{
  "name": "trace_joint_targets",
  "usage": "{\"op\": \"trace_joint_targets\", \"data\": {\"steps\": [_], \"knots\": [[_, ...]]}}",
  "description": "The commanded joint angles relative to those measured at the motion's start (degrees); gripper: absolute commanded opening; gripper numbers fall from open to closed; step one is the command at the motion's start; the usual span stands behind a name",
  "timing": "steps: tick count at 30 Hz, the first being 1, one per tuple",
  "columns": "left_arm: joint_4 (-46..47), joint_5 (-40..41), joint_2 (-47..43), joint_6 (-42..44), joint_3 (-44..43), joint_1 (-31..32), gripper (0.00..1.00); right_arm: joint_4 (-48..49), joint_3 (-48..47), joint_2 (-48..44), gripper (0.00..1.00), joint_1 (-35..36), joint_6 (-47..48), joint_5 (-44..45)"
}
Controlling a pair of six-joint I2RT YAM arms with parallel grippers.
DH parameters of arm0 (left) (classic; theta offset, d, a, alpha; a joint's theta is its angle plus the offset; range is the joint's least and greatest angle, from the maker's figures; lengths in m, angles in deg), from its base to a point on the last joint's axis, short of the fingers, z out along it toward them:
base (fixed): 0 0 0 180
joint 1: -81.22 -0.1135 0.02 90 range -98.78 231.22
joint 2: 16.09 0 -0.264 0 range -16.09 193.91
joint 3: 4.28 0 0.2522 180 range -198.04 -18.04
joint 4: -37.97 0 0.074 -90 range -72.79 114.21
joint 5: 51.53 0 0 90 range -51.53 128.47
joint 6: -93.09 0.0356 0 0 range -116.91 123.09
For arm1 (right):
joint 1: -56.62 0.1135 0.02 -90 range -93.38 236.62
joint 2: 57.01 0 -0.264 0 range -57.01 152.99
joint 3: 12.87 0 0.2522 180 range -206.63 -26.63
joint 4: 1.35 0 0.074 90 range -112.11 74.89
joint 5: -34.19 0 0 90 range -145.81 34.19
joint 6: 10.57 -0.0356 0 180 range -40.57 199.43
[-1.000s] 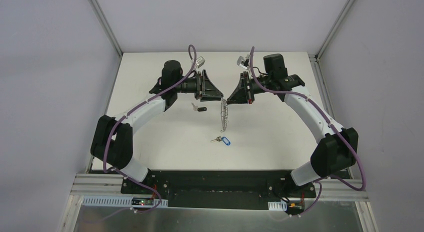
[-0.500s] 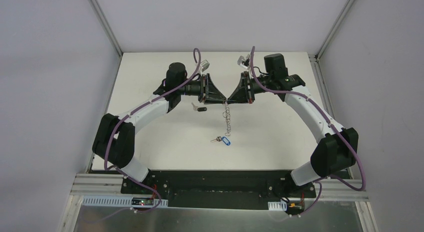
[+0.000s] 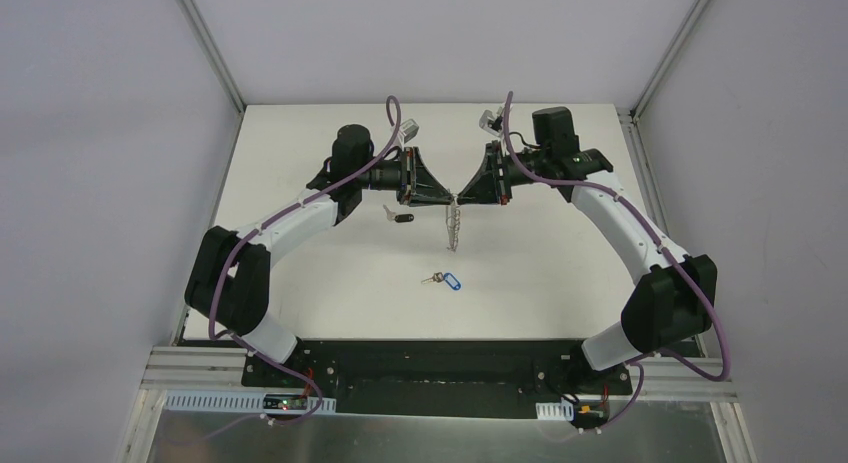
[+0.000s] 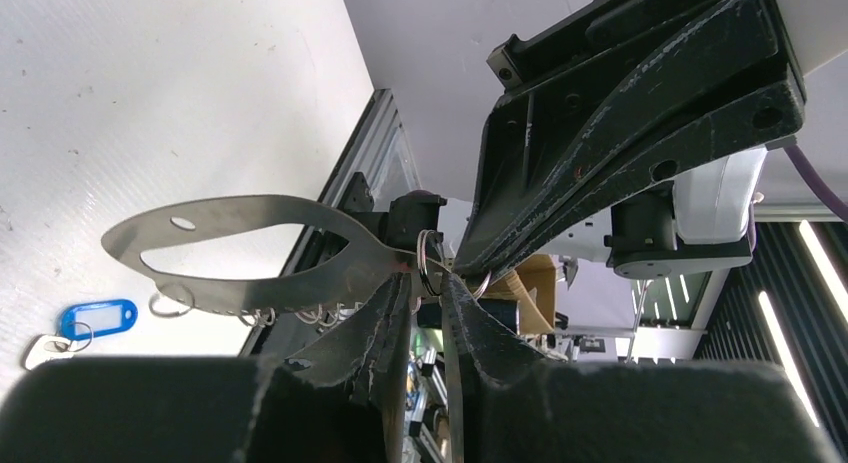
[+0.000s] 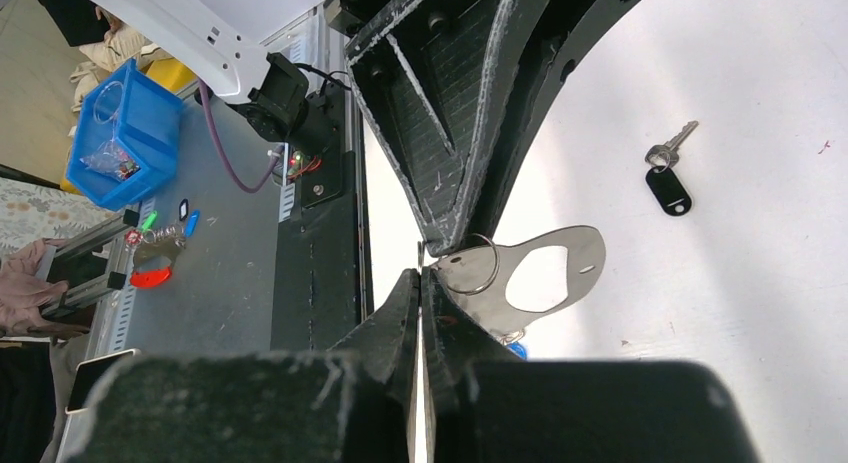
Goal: Put the keys on the keyring
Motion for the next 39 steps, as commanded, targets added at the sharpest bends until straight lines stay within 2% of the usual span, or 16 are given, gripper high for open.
{"op": "trace_joint_targets", "data": {"steps": [1, 10, 18, 27, 31, 35, 39], "knots": [[3.2, -1.8, 0.6, -0.9, -0.2, 0.4, 0.18, 2.7, 0.0, -1.3, 0.00, -0.3, 0.8, -0.8], [4.9, -2.1, 2.4, -2.5, -1.1, 0.5, 0.13, 3.0, 1.2, -2.0, 0.00, -0.3, 1.0, -0.9], [7.1, -2.2, 1.8, -3.2, -1.3, 0.4, 0.00, 2.9, 2.2, -2.1, 0.00, -0.5, 1.8, -0.2], [7.2, -1.6, 0.9, -0.8, -1.1, 0.0, 0.00, 3.3, 3.5, -2.6, 0.00, -1.1, 2.0, -0.2], [2.0, -0.8, -0.8, 6.4, -2.3, -0.8, 0.00, 3.2, 4.8, -3.4, 0.03, -1.4, 2.2, -0.9], [-12.9, 1.0, -2.3, 19.2, -7.3, -0.8, 0.00, 3.5, 6.0, -3.8, 0.05, -1.4, 2.5, -1.5], [-19.0, 1.9, -2.0, 25.3, -10.3, -0.8, 0.00, 3.8, 6.3, -3.9, 0.09, -1.4, 2.4, -1.5]]}}
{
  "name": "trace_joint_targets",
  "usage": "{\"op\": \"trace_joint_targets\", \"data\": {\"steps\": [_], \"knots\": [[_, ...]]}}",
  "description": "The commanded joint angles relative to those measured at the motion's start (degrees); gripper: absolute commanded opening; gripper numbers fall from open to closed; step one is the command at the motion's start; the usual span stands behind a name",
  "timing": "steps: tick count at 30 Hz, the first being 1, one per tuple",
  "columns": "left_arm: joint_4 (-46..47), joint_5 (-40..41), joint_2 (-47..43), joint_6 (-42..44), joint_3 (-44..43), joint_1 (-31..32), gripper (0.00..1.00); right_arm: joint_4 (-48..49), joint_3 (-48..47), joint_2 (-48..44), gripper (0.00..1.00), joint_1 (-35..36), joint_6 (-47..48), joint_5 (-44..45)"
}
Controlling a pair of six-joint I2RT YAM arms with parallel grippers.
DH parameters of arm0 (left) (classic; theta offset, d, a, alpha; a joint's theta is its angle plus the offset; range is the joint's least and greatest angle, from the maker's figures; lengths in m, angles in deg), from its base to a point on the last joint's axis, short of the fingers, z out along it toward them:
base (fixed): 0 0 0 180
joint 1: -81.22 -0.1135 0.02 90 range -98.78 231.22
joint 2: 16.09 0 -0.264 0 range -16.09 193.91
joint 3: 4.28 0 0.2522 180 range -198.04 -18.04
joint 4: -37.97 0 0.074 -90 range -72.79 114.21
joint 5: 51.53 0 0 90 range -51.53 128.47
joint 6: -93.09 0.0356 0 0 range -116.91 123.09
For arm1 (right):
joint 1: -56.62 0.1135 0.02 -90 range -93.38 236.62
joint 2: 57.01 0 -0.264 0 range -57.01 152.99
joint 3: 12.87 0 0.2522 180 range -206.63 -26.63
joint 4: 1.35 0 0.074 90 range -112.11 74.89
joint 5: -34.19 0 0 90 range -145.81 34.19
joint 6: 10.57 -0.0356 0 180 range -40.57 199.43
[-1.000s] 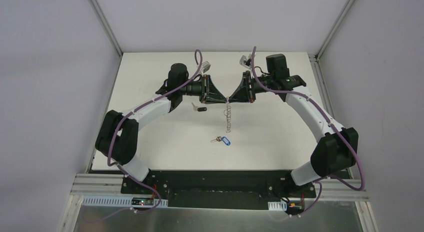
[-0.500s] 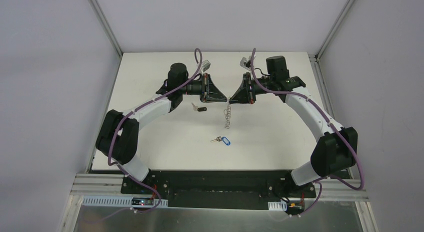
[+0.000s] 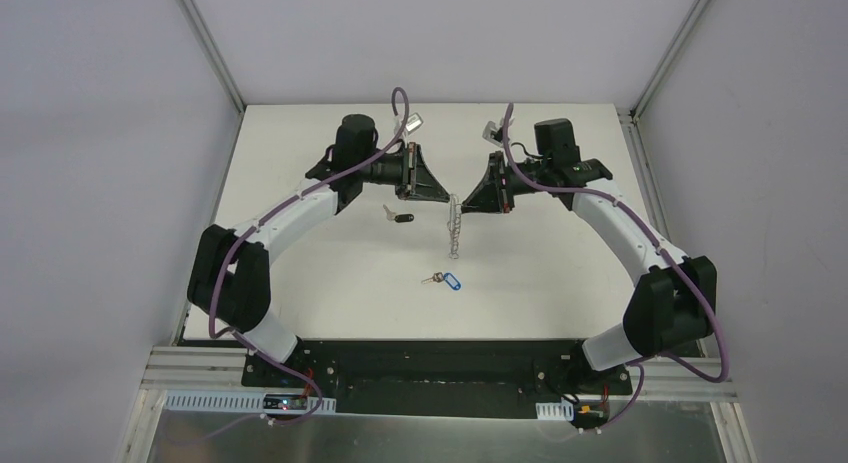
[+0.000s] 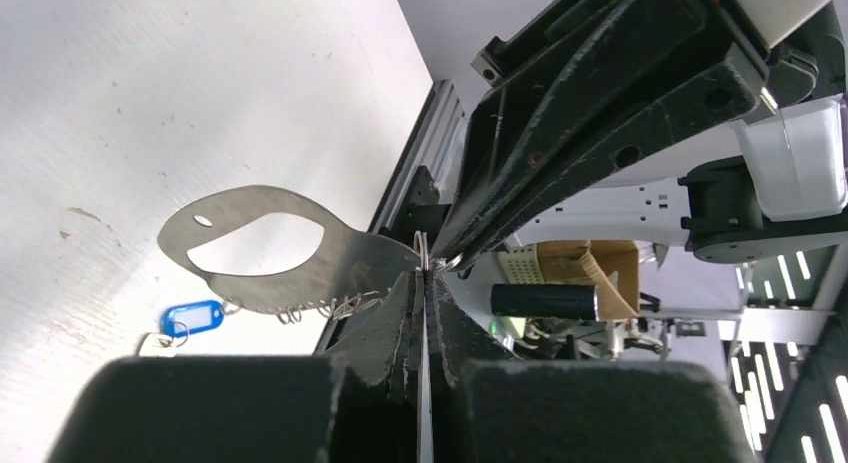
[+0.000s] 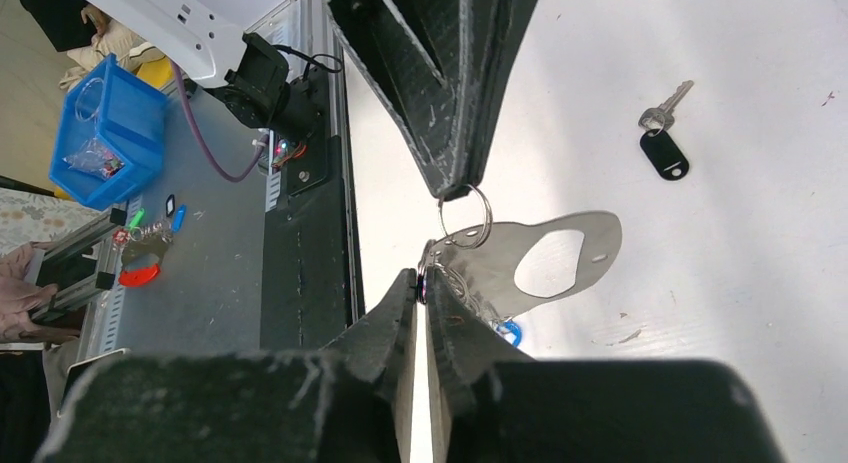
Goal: Put the keys on the keyring
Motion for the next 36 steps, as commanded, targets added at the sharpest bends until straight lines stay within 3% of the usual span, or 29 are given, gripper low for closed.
{"op": "trace_joint_targets", "data": {"steps": [1, 10, 14, 22, 36], "knots": [[-8.4, 1.2, -3.3, 11.4, -5.4, -0.3, 0.00, 1.8, 0.3, -2.8, 0.12, -0.2, 1.4, -2.2], [-16.5, 1.0, -4.2, 22.0, -8.8, -0.2, 0.00, 1.9, -2.0, -3.5, 0.38, -0.8, -0.2, 0.8], [-13.1, -0.1, -6.1, 22.9, -7.2, 0.1, 0.00, 5.5, -2.4, -3.0, 0.45, -0.9, -4.2, 0.5], [-12.4, -1.4, -7.8, 25.0, -6.1, 1.5, 0.00, 13.8, -2.0, -0.5, 0.44, -0.6, -13.1, -0.6], [-15.0, -1.1, -7.7, 28.1, -6.4, 2.8, 0.00, 15.9, -2.0, 0.7, 0.40, 1.1, -15.0, -5.9]]}}
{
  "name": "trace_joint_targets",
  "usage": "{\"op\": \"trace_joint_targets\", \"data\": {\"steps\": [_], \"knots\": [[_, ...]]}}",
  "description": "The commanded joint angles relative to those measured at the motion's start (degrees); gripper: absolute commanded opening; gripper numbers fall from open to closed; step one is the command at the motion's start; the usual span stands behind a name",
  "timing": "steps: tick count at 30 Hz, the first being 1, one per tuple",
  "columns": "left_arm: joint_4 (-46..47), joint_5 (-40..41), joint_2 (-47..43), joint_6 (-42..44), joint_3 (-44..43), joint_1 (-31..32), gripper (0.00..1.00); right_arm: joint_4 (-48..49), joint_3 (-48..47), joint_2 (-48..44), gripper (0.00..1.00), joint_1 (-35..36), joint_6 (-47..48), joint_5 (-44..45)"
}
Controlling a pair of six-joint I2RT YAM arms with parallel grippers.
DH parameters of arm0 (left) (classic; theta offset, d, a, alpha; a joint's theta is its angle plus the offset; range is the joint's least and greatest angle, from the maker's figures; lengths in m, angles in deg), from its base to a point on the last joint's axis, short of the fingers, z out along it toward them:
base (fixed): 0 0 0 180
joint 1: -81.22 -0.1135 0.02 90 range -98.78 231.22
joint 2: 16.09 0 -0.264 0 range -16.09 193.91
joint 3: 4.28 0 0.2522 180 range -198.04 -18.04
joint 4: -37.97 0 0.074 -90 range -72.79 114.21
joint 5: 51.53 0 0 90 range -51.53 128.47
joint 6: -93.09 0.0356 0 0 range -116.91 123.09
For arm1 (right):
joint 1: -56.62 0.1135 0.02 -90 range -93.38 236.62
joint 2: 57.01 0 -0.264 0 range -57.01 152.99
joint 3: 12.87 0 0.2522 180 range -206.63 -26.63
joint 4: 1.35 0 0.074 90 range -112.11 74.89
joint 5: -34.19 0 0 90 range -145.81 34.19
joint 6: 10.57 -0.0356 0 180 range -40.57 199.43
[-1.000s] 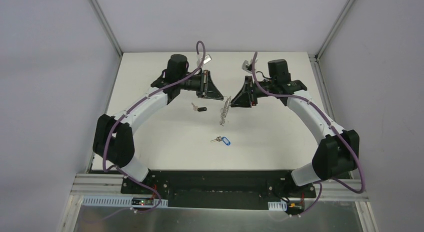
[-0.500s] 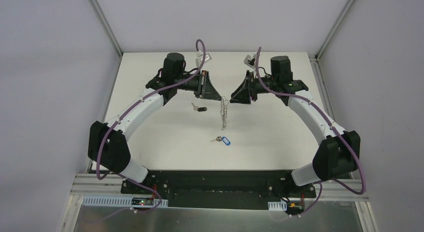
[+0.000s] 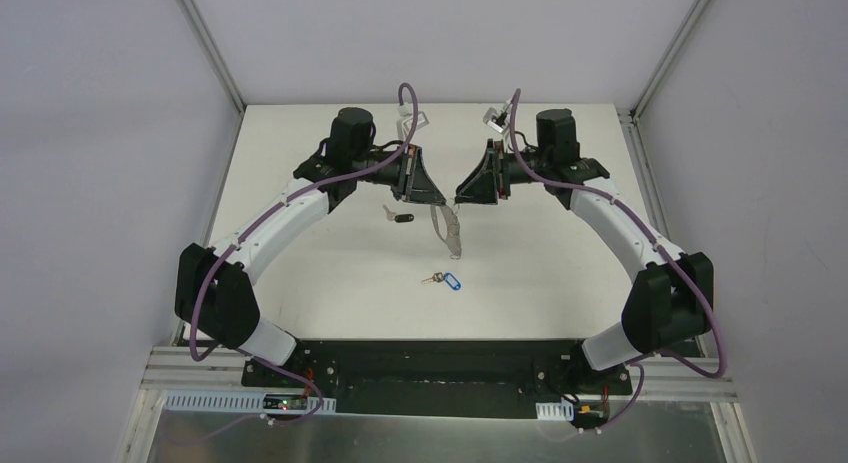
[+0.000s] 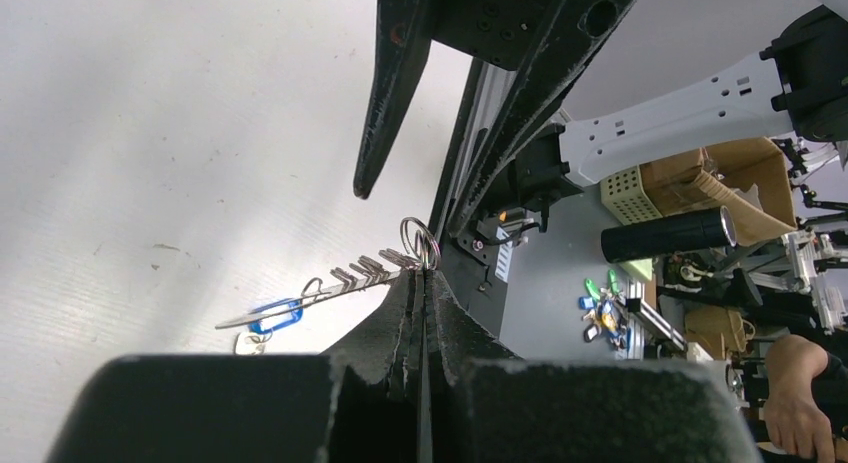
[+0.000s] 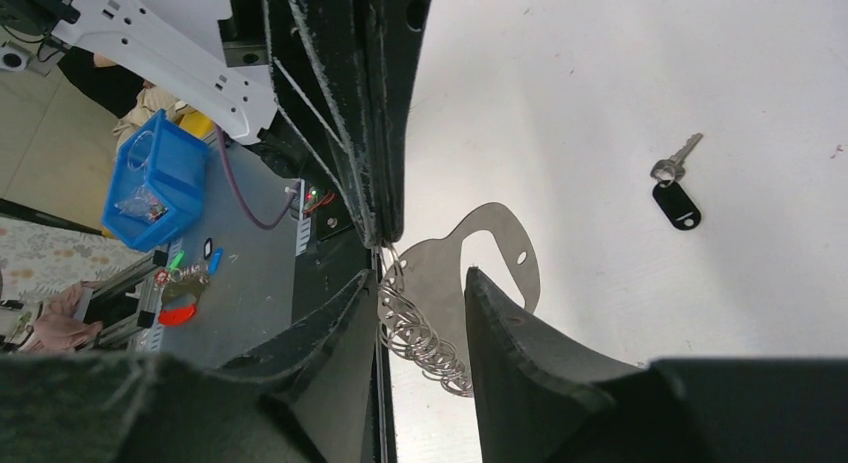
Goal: Put the keys on the keyring
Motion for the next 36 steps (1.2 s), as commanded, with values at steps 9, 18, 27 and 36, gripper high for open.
{"op": "trace_joint_targets", "data": {"steps": [9, 18, 27, 36], "knots": [[-0.2, -1.6, -2.0, 2.8, -0.6, 1.1, 0.00, 2.6, -0.9, 0.3, 0.34, 2.4, -0.5, -3.9], [-1.2, -1.5, -2.2, 4.0, -0.5, 1.2, 0.00, 1.1, -1.3, 0.7, 0.18, 2.8, 0.9, -3.5], [-1.1, -1.6, -2.2, 4.2, -0.5, 1.2, 0.00, -2.4, -0.7, -0.3, 0.19, 2.8, 4.5, -2.6], [-0.7, -1.3, -2.0, 4.1, -0.2, 1.2, 0.00, -2.7, -0.9, -0.6, 0.02, 2.9, 4.5, -3.8]]}}
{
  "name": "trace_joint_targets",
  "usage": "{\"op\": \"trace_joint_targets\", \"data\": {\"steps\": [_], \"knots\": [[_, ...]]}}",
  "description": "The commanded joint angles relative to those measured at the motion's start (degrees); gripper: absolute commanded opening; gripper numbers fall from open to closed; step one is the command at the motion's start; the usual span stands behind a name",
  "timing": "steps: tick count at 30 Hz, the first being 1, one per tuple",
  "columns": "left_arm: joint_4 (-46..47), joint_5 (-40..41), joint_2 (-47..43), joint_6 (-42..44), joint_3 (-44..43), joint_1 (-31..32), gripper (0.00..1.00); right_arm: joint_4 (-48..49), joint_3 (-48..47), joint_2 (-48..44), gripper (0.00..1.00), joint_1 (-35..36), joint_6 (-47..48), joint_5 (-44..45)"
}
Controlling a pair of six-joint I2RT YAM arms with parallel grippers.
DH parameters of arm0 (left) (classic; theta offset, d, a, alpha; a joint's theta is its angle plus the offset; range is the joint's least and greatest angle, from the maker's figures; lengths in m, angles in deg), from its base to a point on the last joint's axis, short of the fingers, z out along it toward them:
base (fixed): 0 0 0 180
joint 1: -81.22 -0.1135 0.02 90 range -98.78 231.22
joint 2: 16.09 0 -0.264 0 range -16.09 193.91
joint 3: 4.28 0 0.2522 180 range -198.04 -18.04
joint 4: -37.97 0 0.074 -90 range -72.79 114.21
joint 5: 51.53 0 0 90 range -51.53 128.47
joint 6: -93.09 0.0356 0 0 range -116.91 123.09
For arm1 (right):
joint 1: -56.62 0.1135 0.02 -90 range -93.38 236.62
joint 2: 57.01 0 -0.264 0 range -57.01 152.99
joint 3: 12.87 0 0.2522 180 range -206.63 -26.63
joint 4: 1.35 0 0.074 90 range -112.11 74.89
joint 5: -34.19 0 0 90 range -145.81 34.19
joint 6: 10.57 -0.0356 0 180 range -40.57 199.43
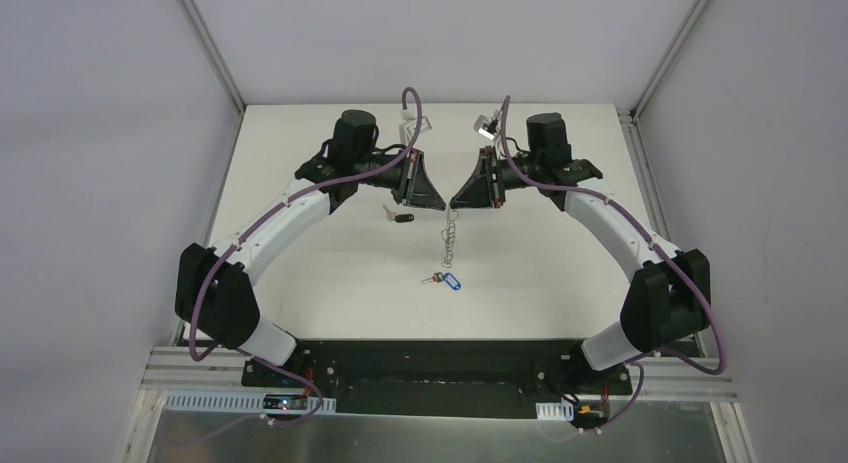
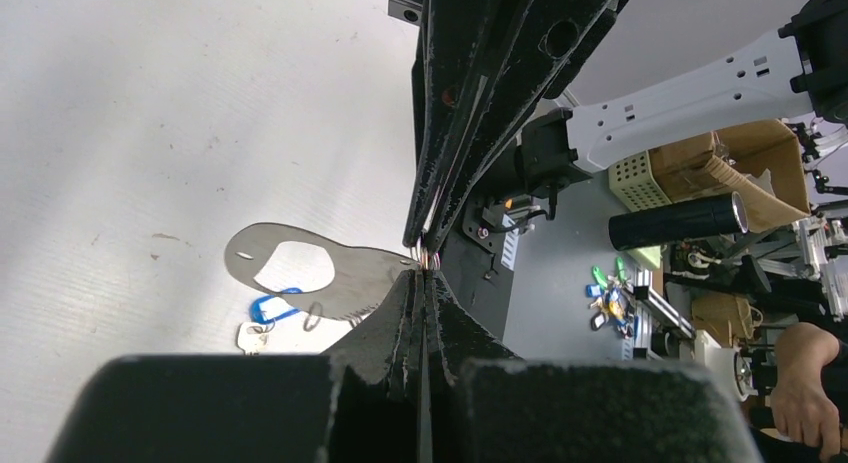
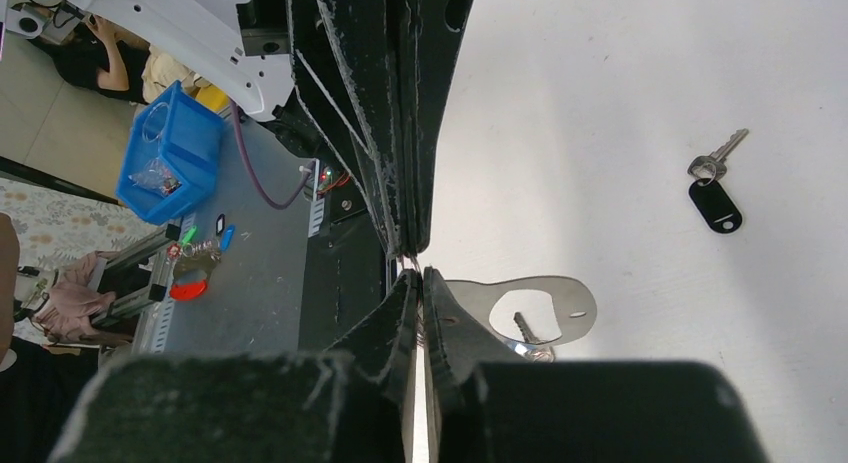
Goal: Put the keys on the keyring
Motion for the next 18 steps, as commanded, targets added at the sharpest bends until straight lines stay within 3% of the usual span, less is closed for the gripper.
{"op": "trace_joint_targets", "data": {"steps": [1, 6, 10, 14, 18], "knots": [[1.8, -1.3, -1.9, 1.3, -0.2, 0.5, 0.00, -0.5, -1.1, -1.5, 0.00, 0.2, 1.7, -2.0], [-0.2, 0.3, -1.2, 3.5, -1.3, 0.5, 0.00, -9.5, -5.5, -2.1, 0.00, 1.2, 8.7, 4.0], [-6.7, 2.5, -0.1, 7.6, -5.6, 0.5, 0.17, -18.7, -10.4, -1.4, 0.00, 3.5, 13.9, 10.5], [-7.3, 2.8, 0.6, 7.7, -7.8, 0.5, 0.27, -16.5, -9.6, -2.5, 0.00, 3.9, 12.1, 12.1], [-3.7, 1.2, 0.6, 5.0, -6.3, 0.5, 0.30, -12.3, -6.6, -4.1, 0.00, 3.9, 9.4, 12.3]]}}
